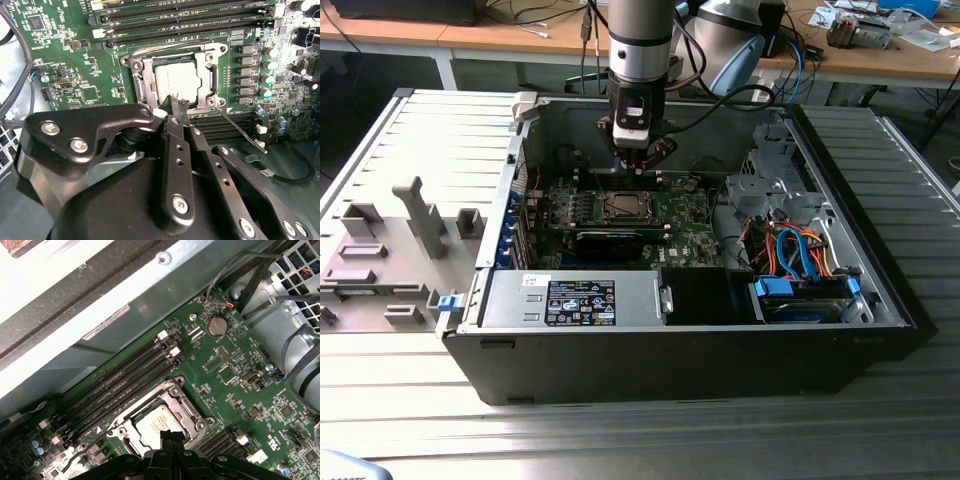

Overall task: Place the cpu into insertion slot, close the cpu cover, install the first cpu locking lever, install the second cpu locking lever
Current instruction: 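Install the first cpu locking lever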

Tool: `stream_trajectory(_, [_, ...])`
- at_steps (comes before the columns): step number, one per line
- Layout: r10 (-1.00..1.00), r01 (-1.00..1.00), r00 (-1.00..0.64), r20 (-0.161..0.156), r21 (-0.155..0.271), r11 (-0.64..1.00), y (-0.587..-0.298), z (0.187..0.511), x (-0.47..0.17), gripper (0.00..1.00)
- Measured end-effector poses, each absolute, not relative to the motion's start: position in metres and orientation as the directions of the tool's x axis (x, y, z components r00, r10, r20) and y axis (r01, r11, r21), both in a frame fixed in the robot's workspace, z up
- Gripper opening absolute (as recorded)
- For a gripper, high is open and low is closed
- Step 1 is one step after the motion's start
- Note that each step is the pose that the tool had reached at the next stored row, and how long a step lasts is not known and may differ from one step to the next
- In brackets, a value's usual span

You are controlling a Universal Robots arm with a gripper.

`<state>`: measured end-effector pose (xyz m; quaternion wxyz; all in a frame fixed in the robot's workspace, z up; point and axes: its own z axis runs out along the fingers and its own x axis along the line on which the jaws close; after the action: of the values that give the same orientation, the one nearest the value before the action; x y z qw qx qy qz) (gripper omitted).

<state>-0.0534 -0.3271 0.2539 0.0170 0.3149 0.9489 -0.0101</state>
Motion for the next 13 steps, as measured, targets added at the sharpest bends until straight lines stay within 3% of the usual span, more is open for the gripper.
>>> stream_trajectory(13, [0.579,0.579,-0.815,-0.039,-0.008,0.815,-0.3271,0.2539,-0.0534,0.11])
